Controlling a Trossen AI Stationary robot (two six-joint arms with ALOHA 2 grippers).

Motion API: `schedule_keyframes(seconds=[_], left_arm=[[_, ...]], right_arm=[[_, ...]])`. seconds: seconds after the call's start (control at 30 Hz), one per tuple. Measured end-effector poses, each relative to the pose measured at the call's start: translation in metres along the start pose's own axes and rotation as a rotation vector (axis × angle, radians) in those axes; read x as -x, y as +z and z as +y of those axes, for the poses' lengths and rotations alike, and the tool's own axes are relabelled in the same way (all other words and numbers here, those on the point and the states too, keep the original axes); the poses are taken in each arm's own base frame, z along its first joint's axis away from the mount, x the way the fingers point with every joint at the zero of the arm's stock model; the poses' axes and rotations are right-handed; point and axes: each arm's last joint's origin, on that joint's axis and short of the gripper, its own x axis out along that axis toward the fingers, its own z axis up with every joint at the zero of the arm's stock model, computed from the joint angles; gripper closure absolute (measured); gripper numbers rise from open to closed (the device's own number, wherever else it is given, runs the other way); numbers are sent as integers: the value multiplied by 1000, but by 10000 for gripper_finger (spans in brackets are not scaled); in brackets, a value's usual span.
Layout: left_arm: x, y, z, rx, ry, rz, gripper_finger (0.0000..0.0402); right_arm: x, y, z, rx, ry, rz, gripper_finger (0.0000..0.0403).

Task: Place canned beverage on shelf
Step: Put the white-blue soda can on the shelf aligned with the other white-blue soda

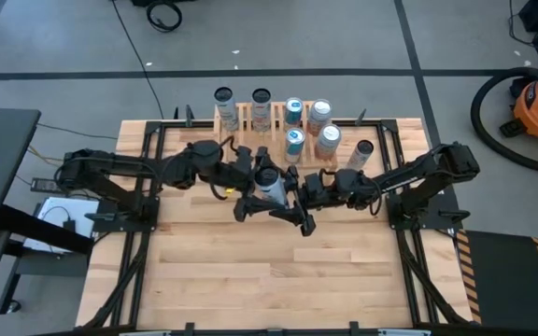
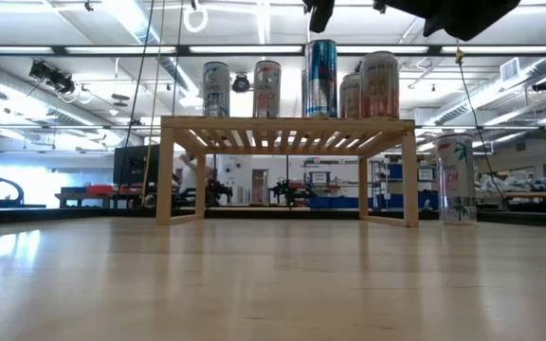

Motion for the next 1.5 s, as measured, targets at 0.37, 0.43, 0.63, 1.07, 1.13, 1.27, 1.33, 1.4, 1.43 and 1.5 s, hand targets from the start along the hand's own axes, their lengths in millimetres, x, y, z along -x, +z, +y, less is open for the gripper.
schedule_keyframes(seconds=[0.37,0.43,0.63,1.07,1.13,1.27,1.33,1.4,1.43,1.5], left_arm=[[0,2,2,-16,20,-16,28],[0,2,2,2,22,-14,28],[0,2,3,0,26,-15,29],[15,15,8,-32,66,-14,117],[18,17,9,-25,71,1,133],[18,15,10,-10,72,14,169],[18,11,11,16,75,46,185],[18,7,11,34,81,87,198],[20,6,11,41,86,108,202],[24,7,12,54,96,135,209]], right_arm=[[0,-1,8,40,27,3,143],[0,-1,9,47,28,2,143],[0,-2,11,51,27,3,143],[0,-7,9,6,-19,57,54],[0,-7,10,14,-17,48,41],[0,-5,7,25,-49,38,53],[0,-9,4,14,-67,83,81],[1,-14,3,7,-81,131,119],[1,-16,2,5,-86,147,137],[2,-19,3,3,-87,185,170]])
